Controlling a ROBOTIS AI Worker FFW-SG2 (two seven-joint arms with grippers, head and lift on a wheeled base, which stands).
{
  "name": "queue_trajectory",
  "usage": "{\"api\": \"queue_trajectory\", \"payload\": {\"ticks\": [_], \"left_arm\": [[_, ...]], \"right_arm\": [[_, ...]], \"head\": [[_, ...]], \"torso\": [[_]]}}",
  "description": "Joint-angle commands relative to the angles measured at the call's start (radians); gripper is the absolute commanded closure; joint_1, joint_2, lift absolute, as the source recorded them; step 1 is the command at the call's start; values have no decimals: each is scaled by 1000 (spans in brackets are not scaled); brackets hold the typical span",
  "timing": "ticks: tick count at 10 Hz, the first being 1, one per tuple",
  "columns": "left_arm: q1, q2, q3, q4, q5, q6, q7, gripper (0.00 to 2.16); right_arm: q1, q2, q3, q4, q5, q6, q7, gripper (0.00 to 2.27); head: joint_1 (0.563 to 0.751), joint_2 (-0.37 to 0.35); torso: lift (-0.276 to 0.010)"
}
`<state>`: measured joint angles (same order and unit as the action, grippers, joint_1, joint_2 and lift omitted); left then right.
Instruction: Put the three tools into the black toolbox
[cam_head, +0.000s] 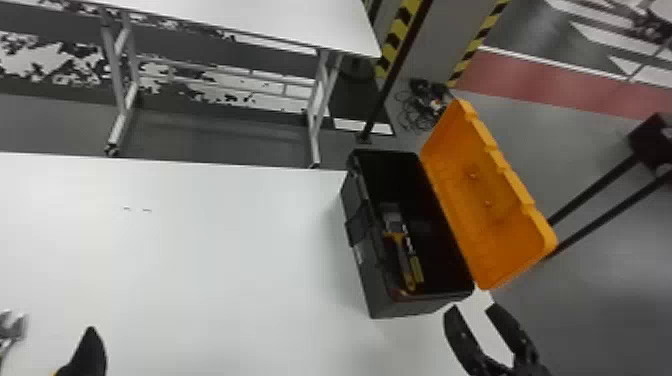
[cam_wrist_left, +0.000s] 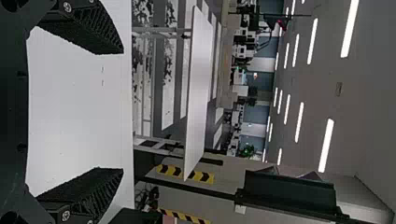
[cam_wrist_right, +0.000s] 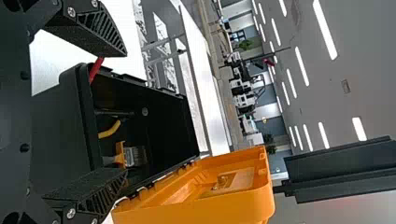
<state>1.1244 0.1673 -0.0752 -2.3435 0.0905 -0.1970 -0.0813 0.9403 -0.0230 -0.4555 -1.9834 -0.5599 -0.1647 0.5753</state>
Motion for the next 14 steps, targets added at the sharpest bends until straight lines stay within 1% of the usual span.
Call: {"api": "queue_trajectory", "payload": {"ticks": [1,2,6,8,9,10,11,14], "left_arm": [[0,0,0,9,0,-3,2,103],[-8,0,0,32,0,-3,11,103],[-20,-5,15,78,2,15,12,103],[-23,-11,41,101,6,67,11,100],[-32,-17,58,115,6,117,11,103],[-40,-22,72,133,6,126,11,103],[-51,-26,84,148,3,153,9,103],[-97,-32,106,202,-48,273,14,103]], "right_arm": [[0,0,1,0,0,1,0,130],[0,0,1,0,0,-2,2,130],[0,0,3,0,0,-2,11,130],[0,0,1,2,0,-2,12,130],[0,0,3,2,0,-2,14,130],[0,0,5,2,0,-2,14,130],[0,2,5,2,0,-5,17,130],[2,5,3,2,-2,-11,23,130]], "head": [[695,-350],[695,-350],[695,-350],[695,-350],[695,-350],[695,-350],[695,-350],[695,-350]], "torso": [[-51],[-51],[-51],[-51],[-51],[-51],[-51],[-51]]}}
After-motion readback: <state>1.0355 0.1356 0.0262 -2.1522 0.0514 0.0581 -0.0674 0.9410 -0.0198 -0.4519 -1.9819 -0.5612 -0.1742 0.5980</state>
